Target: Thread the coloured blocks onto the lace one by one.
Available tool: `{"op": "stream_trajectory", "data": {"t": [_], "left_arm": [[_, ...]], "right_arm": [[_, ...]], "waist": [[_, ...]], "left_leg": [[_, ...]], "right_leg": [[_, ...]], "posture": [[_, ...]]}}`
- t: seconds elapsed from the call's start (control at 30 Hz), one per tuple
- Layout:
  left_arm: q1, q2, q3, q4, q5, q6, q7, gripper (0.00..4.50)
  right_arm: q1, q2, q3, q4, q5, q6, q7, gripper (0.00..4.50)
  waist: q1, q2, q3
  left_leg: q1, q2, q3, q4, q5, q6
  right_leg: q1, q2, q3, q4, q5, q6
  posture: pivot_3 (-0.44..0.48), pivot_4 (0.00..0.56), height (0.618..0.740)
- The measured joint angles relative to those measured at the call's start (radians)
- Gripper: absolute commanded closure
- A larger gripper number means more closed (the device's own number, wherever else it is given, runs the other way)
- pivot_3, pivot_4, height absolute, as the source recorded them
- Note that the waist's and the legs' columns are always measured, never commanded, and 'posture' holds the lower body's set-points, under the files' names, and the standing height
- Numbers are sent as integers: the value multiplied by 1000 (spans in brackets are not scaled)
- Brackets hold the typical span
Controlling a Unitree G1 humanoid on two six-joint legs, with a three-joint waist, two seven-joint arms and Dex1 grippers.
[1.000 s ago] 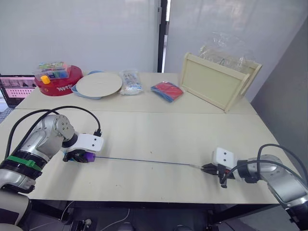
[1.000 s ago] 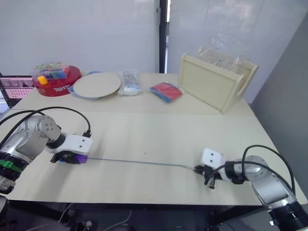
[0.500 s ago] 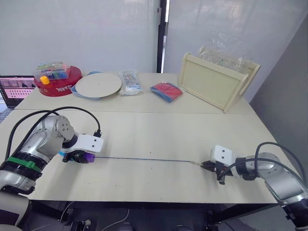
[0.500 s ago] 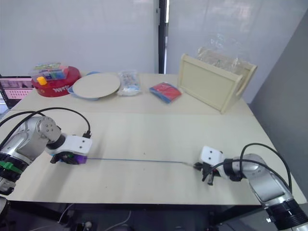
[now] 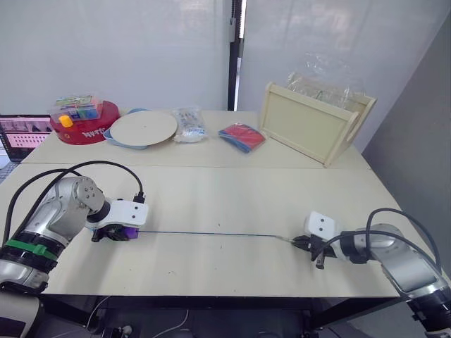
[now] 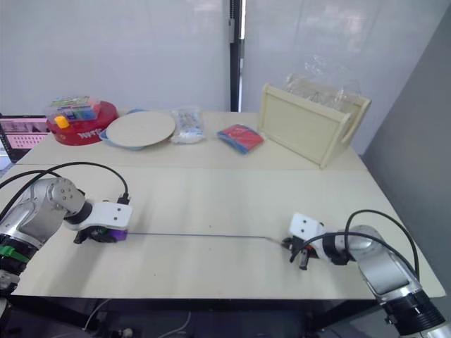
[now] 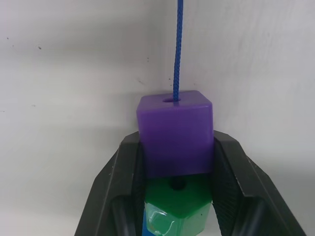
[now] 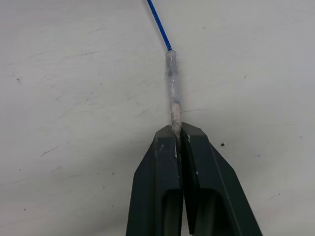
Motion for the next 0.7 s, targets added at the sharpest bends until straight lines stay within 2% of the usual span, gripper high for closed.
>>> {"op": "stream_trajectory", "data": {"t": [0.2, 0.3, 0.4, 0.5, 0.7], "left_arm": [[35, 9, 49, -57, -83, 14, -10, 8], [63, 46, 150, -95, -158, 53, 6, 0], [122, 88, 241, -123, -240, 78, 7, 0], [197, 115, 336, -174, -324, 108, 5, 0], [474, 55, 775, -288, -546, 296, 82, 0]], "right_arm": [[-23, 24, -26, 12, 1, 24, -15, 2210], [-19, 12, -79, -2, 39, 51, -7, 1160], [0, 9, -123, -8, 84, 93, 0, 130], [14, 8, -153, -26, 132, 135, 8, 26], [114, 42, -346, -99, 290, 219, -14, 26]], "waist": [[-14, -2, 1], [-14, -1, 1], [-13, 3, 5], [-10, 6, 8], [-20, 9, 12]], "left_leg": [[-6, 1, 0, -1, 0, 0], [-21, 0, -1, 1, 0, 0], [-24, 0, -1, 2, 0, 0], [-27, 0, 0, 2, 0, 0], [-27, 0, 0, 1, 0, 0]], "right_leg": [[-5, 0, -1, 0, 0, 0], [-19, 0, 0, 1, 0, 0], [-22, 0, -1, 2, 0, 0], [-25, -1, -1, 1, 0, 0], [-27, -1, 0, 3, 0, 0]], "posture": [[0, 150, 740], [0, 150, 740], [0, 150, 740], [0, 150, 740], [0, 150, 740]]}}
